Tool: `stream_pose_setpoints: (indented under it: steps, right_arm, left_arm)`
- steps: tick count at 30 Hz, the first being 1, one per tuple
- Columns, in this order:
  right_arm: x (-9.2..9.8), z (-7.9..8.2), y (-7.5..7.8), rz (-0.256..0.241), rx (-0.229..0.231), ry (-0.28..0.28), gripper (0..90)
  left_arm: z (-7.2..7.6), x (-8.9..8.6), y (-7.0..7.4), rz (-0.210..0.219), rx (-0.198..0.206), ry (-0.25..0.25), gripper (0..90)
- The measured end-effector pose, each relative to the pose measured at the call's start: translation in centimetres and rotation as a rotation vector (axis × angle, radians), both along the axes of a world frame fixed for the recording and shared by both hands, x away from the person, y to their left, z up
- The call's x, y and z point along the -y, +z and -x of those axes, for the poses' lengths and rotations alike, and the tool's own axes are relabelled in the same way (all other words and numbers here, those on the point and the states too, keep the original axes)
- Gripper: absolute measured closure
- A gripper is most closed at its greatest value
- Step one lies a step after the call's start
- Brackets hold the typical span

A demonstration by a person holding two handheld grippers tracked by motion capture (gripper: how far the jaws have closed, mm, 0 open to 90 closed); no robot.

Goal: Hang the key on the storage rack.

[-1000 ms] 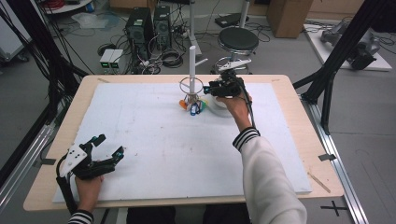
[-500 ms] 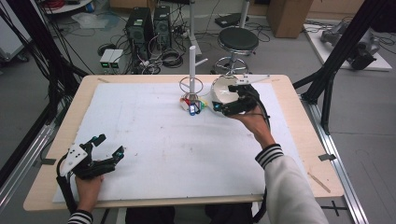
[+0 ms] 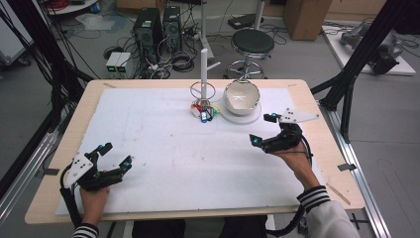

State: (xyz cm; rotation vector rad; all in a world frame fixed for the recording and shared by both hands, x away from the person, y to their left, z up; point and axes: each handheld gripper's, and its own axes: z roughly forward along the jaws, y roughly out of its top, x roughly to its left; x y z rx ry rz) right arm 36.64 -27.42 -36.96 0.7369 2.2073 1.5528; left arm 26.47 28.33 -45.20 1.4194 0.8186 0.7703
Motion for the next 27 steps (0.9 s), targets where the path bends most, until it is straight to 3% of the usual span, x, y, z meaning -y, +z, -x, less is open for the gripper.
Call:
stream_pose_setpoints:
  steps: [5, 11, 14, 17, 27]
  right_arm:
    - [1.4, 1.3, -2.8, 0.004, 0.002, -0.023, 0.8]
    - [2.1, 2.5, -5.6, -0.041, 0.011, -0.055, 0.8]
    - [2.2, 2.6, -5.8, -0.032, 0.015, -0.075, 0.8]
    - [2.4, 3.1, -6.1, -0.095, 0.043, -0.049, 0.8]
    - [3.5, 3.8, -7.8, -0.163, 0.078, -0.105, 0.8]
  left_arm:
    - [0.2, 0.0, -0.1, -0.003, 0.015, -0.005, 13.9]
    - [0.1, 0.0, 0.0, 0.001, 0.014, -0.003, 13.9]
    - [0.1, 0.0, 0.0, -0.001, 0.012, -0.003, 13.9]
    - [0.2, 0.0, 0.0, -0.006, 0.015, -0.005, 13.9]
    - [0.2, 0.1, 0.0, -0.005, 0.016, -0.003, 13.9]
